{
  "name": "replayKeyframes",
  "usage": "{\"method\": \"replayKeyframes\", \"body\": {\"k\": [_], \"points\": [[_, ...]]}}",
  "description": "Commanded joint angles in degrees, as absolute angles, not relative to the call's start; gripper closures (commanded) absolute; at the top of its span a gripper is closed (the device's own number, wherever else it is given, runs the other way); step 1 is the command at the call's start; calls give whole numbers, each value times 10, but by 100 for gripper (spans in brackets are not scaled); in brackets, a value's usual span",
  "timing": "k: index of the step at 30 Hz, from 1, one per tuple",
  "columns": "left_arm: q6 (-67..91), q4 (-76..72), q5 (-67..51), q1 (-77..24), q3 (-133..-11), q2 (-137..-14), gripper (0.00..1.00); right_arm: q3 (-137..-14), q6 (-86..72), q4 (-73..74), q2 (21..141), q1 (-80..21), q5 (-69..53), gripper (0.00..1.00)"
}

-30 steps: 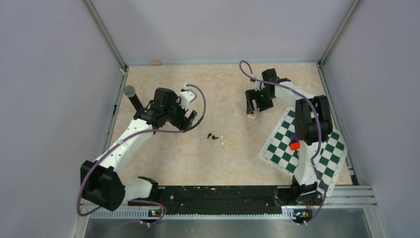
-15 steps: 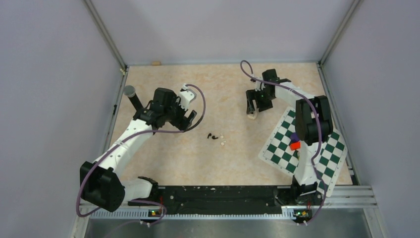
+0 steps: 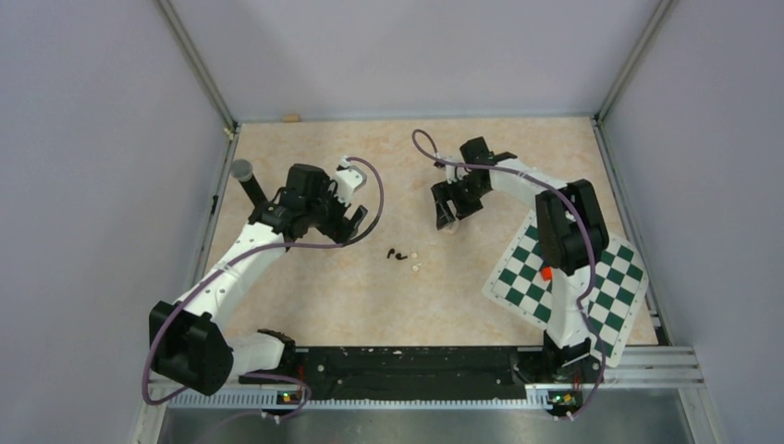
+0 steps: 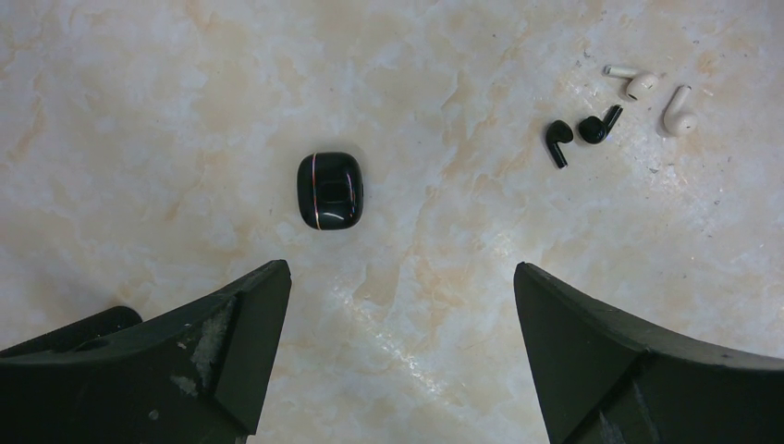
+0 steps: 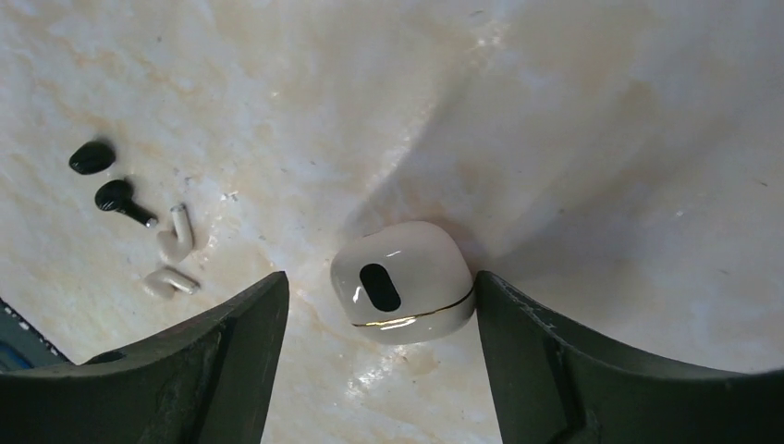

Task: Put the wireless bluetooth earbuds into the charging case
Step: Move the charging case to the center of the board, then adjust the charging case at the center of the board.

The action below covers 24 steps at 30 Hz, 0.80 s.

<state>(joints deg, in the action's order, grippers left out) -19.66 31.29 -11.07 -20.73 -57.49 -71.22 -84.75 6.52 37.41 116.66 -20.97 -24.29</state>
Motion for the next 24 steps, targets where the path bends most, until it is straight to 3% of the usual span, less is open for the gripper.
{"method": "replayKeyframes", "body": {"k": [1,6,10,16,24], "points": [[-195,294,-113,-207,-570,-690,4,-840,94,386,1146,-219,-289,20],[-195,294,-114,-207,-570,-690,4,-832,111,392,1109,-219,-291,10],[-195,294,-115,-207,-570,-691,4,-825,154,410,1093,-223,-267,9],[-195,294,-118,-207,-570,-688,4,-809,177,395,1100,-237,-121,6],[-194,294,-117,-207,-570,-685,4,-806,173,384,1123,-239,-56,5]]}}
